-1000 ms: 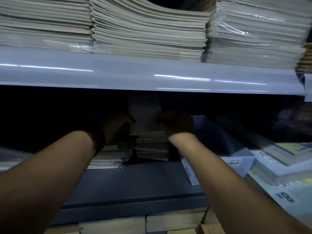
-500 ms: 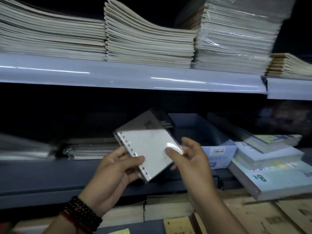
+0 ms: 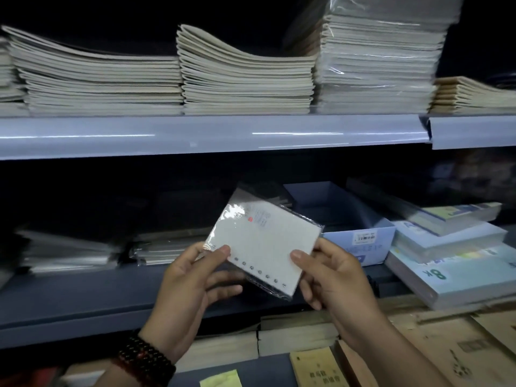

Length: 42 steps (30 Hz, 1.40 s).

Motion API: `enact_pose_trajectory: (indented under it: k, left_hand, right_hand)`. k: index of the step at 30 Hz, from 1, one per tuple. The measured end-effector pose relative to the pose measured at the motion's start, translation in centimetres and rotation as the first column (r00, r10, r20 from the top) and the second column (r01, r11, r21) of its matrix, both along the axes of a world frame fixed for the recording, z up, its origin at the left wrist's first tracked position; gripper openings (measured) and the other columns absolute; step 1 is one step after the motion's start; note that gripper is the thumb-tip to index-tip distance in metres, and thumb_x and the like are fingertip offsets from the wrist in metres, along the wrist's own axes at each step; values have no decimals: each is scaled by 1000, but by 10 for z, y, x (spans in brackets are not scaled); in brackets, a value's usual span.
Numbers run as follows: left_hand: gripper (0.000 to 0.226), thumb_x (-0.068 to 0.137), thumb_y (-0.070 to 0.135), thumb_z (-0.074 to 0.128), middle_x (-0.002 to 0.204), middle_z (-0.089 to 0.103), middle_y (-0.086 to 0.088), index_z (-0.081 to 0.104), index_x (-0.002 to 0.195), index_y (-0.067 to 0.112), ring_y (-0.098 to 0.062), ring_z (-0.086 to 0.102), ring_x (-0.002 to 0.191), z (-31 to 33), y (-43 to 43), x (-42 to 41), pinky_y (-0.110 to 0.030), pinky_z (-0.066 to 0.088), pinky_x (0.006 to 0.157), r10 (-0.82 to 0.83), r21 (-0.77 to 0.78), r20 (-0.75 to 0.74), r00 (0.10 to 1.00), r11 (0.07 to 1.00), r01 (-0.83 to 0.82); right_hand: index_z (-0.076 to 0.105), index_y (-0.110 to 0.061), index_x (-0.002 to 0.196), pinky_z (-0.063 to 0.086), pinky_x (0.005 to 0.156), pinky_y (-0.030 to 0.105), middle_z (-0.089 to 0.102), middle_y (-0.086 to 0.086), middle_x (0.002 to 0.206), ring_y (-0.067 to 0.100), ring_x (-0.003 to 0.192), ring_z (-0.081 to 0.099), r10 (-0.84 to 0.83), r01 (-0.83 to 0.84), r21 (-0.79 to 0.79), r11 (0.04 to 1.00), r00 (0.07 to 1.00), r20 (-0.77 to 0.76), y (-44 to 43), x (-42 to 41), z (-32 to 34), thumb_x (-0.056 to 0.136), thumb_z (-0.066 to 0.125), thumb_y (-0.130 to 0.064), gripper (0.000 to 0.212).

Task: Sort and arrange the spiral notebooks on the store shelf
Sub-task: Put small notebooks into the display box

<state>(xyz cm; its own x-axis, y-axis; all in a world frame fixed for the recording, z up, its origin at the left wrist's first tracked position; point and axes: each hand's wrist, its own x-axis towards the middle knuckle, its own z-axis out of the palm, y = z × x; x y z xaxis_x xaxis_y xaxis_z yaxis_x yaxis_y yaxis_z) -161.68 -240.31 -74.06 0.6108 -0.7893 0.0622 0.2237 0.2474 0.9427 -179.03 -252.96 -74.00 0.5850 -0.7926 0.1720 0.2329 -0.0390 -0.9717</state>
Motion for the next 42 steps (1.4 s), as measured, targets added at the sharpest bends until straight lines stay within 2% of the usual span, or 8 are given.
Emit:
enact_pose_trajectory:
  k: [5, 9, 13, 19, 25, 29, 35, 42]
  left_hand:
    - [27, 84, 19, 73, 100, 75, -12, 72, 110, 11, -22, 62, 72, -3, 1, 4, -28, 51, 56, 19, 30, 88, 996, 999, -22]
    - [21, 79, 18, 76, 108, 75, -3, 79, 99, 20, -19, 71, 94, -5, -1, 4, -35, 56, 79, 120, 8, 184, 976, 992, -123]
    - [23, 98, 14, 57, 114, 75, -8, 75, 112, 7, -25, 71, 107, 0, -3, -2, -37, 52, 88, 81, -20, -99, 992, 996, -84]
    - [35, 86, 1, 68, 109, 76, -13, 69, 120, 9, -13, 74, 82, 1, -4, -1, -18, 57, 60, 89, -37, -220, 971, 994, -99]
    - [50, 89, -5, 62, 111, 75, -16, 54, 135, 13, -24, 74, 101, -2, -12, -4, -35, 60, 85, 89, -120, -342, 935, 983, -138]
    - [47, 88, -7, 60, 121, 71, -18, 60, 131, 11, -34, 68, 113, -13, -15, -5, -43, 61, 88, -7, -39, -246, 969, 999, -3]
    - [27, 86, 23, 69, 114, 74, -17, 78, 108, 11, -30, 71, 101, -10, -6, -1, -53, 56, 95, -199, 203, -41, 979, 958, 203]
    - [30, 87, 7, 67, 113, 74, -17, 68, 116, 0, -30, 72, 101, -11, -8, 4, -46, 55, 94, -22, 90, -161, 987, 995, 37]
  right_hand:
    - [74, -24, 103, 32, 38, 26, 63, 10, 69, 18, 43, 42, -149, 153, -64, 986, 987, 52, -1, -6, -3, 91, 69, -18, 14]
    - [75, -16, 93, 57, 61, 32, 74, 7, 80, 22, 65, 69, -197, 219, -189, 957, 972, 131, 0, -10, -6, 87, 71, -5, 14]
    - [76, -4, 89, 55, 88, 23, 75, 6, 102, 18, 102, 70, -159, 217, -299, 929, 966, 205, -7, -9, -14, 79, 66, 21, 29]
    - [74, -7, 103, 55, 87, 20, 72, -3, 120, 12, 110, 68, -116, 162, -230, 960, 972, 202, -8, 0, -21, 82, 65, 19, 34]
    - [61, -3, 118, 60, 76, 53, 72, 24, 104, 44, 90, 72, 55, -92, 156, 983, 973, 223, 11, 18, -22, 105, 37, -5, 28]
    - [57, -15, 122, 59, 56, 44, 72, 14, 99, 44, 81, 71, 106, -120, 121, 985, 987, 120, 18, 23, -22, 94, 67, -15, 29]
    - [63, -22, 114, 53, 65, 21, 76, -7, 98, 10, 88, 71, 33, -35, -25, 999, 997, -73, -2, 15, -19, 92, 57, 4, 35]
    - [63, -6, 112, 56, 50, 38, 69, 23, 93, 40, 67, 65, 238, -238, 72, 969, 971, 3, 2, 19, -20, 84, 73, -15, 32]
